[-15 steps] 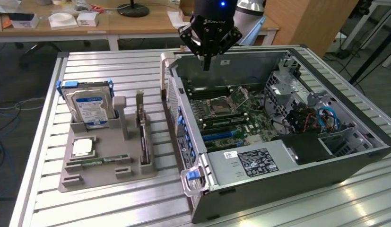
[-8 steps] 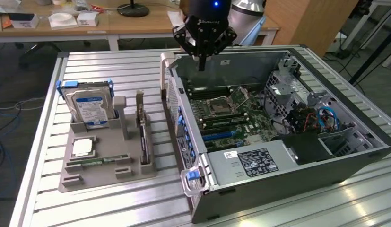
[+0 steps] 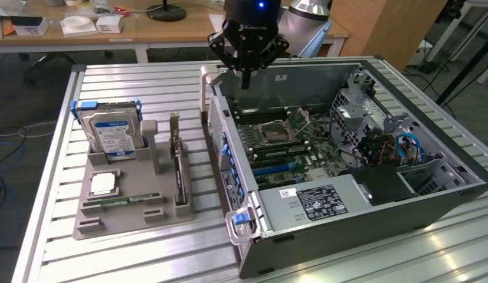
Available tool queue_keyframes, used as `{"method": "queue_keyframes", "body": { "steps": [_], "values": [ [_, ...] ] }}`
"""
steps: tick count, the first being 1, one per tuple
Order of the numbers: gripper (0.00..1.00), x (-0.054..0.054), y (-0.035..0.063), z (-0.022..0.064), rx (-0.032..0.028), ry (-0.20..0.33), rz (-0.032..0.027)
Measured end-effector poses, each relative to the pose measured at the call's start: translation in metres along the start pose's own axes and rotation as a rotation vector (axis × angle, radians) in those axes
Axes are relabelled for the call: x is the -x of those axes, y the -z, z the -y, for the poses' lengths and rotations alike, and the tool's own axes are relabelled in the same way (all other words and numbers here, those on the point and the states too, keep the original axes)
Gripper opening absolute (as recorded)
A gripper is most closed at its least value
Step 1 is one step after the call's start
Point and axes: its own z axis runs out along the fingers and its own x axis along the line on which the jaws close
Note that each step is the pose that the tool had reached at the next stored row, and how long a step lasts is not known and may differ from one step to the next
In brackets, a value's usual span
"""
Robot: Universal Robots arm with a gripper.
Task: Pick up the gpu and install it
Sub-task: 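Reach for the gpu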
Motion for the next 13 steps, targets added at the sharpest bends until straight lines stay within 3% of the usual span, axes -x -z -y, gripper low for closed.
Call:
{"method": "queue_keyframes", "body": {
  "steps": [13],
  "values": [
    [0.11, -0.017, 0.0, 0.0013, 0.0, 0.0, 0.0]
  ]
}}
